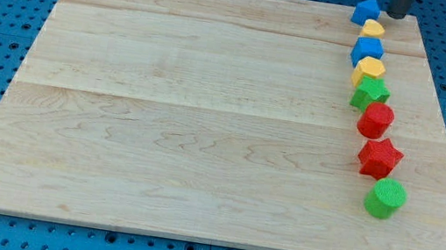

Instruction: Slide the blue triangle towards the center of the board

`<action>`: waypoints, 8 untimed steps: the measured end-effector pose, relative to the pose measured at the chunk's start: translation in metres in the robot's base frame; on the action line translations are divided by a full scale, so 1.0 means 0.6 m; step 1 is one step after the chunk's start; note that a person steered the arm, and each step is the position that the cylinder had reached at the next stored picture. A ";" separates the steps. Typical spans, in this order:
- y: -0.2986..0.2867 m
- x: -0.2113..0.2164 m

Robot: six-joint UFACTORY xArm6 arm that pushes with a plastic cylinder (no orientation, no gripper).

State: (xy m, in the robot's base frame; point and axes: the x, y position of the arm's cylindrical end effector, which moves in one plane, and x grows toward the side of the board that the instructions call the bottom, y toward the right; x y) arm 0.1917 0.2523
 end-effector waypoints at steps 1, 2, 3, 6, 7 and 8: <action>-0.001 0.002; -0.001 0.001; -0.028 0.001; -0.323 0.027; -0.326 0.027; -0.339 0.042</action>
State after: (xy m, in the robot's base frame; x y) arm 0.2168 0.0491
